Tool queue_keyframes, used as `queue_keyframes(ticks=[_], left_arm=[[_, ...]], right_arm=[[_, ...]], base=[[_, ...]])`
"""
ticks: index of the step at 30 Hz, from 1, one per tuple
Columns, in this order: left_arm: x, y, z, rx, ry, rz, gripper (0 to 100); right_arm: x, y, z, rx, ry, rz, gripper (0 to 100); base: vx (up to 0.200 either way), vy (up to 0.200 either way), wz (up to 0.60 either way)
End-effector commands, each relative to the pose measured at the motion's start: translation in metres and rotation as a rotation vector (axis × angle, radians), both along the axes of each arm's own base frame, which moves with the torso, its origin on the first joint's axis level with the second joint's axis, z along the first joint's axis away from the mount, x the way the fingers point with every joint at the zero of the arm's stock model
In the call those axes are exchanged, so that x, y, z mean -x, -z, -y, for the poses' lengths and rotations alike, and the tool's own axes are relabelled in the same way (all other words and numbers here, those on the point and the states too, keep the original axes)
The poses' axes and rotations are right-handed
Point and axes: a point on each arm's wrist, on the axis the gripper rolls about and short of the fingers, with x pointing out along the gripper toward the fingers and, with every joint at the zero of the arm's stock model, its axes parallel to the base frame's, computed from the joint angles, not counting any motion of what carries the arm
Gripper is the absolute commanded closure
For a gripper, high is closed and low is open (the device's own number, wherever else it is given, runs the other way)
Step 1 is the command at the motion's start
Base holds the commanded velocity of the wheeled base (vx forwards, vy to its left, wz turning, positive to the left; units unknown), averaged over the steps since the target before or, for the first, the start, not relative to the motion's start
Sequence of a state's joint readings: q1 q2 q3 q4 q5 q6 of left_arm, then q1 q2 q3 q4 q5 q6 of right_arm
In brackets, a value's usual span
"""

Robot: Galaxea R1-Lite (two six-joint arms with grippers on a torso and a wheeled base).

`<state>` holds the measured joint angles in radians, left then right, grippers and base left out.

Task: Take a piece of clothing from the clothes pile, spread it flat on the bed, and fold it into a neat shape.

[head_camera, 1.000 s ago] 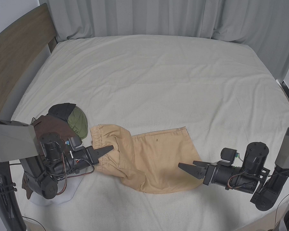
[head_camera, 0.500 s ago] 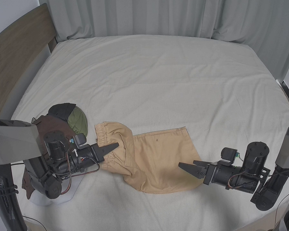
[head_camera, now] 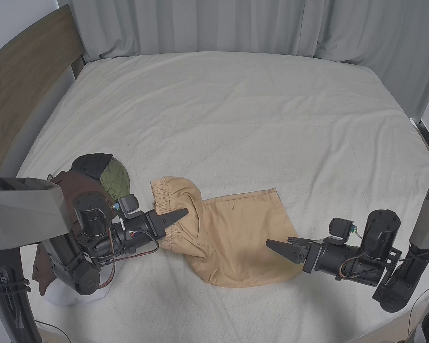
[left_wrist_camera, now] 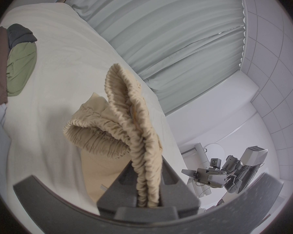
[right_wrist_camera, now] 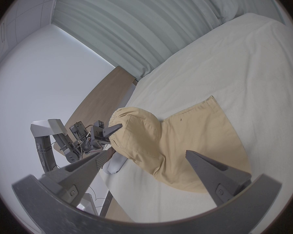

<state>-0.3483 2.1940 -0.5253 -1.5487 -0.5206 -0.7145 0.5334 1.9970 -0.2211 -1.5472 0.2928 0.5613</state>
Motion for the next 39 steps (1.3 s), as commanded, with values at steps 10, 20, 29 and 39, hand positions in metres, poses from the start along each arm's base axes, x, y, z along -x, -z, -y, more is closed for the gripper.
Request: queue_keyframes(ticks=[10,20,29,39], left_arm=[[-0.002,0.0,0.016,0.012,0.021,0.007,100],[-0.004,0.009,0.026,0.007,0.034,-0.002,100],[-0.007,0.007,0.032,0.03,0.042,-0.008,100],[-0.01,0.006,0.05,0.081,0.079,-0.024,100]], right_arm=[[0.0,-0.001,0.0,-0.003,0.001,0.004,0],[-0.001,-0.002,0.001,-0.004,0.006,0.007,0],[-0.002,-0.002,0.001,-0.006,0.006,0.009,0],[-0.004,-0.007,0.003,-0.018,0.016,0.03,0]], base=[[0.0,0.0,0.0],[0.0,0.0,0.0],[0.0,0.0,0.0],[0.0,0.0,0.0]])
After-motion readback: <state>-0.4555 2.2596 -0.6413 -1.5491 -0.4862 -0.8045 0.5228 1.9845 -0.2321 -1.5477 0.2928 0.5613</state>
